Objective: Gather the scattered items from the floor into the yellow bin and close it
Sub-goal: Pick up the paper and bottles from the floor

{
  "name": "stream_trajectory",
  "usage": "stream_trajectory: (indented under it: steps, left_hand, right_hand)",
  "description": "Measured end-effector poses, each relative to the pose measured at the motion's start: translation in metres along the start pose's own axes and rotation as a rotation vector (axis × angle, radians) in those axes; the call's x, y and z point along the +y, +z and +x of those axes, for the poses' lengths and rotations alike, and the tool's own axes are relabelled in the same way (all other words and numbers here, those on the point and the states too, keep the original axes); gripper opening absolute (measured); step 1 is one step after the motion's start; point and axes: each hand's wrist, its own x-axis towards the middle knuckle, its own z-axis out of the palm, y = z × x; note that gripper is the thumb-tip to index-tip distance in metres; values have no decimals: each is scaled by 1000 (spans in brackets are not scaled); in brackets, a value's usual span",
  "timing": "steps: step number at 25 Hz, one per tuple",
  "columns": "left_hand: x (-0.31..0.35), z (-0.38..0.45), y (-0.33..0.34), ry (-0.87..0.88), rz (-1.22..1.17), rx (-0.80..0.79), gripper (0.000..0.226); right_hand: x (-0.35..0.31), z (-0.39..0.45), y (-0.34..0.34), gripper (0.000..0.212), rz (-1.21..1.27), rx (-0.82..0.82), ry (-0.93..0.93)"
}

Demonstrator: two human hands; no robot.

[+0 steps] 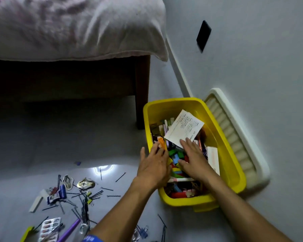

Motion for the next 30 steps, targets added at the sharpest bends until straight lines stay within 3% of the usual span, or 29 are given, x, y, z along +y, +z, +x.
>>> stream_trajectory:
  steps: [4, 6, 8, 10, 12, 14, 18, 20, 22, 24, 26, 28, 30]
  left_hand:
    - [-5, -9, -9, -30, -130, 50, 63]
    - [-24, -33, -8, -29, -309, 189, 59]
    - [-49, -75, 7, -174, -514, 348, 54]
    - [-69, -120, 26, -362, -647, 372, 49]
    - [-81, -159, 49, -470, -704, 273, 46]
    - [-86, -188, 72, -484, -711, 159, 44]
    - [-97, -224, 118, -542, -589, 63, 45]
    - [-101, -237, 133, -622, -602, 53, 42]
    - [-105, -248, 140, -665, -636, 32, 43]
    - [-111, -258, 142, -694, -674, 29, 43]
    - [-119, -268, 141, -775, -708, 80, 38]
    - [-128, -281, 144, -878, -680, 121, 32]
    - [-133, -293, 149, -919, -657, 112, 27]
  right_hand:
    - [-28, -11, -9, 71, -113, 124, -52]
    - [-53, -39, -3, 56, 4, 302, -206]
    - [-82, -79, 16, 40, 115, 440, -426]
    - [-107, -112, 35, 31, 176, 374, -590]
    - [-122, -133, 53, 25, 235, 146, -650]
    - [-118, -138, 76, 19, 179, -105, -581]
    - [-73, -105, 127, 29, -527, -429, -33]
    - [-54, -102, 148, 34, -501, -530, 164]
    - [-58, -106, 176, 33, -232, -586, 195]
    - [-82, -115, 204, 28, 30, -627, 113]
    - [-105, -115, 215, 20, 129, -524, 84]
    - [-107, -107, 214, 8, 21, -380, 130]
    - [-100, -109, 211, 11, -200, -428, 150]
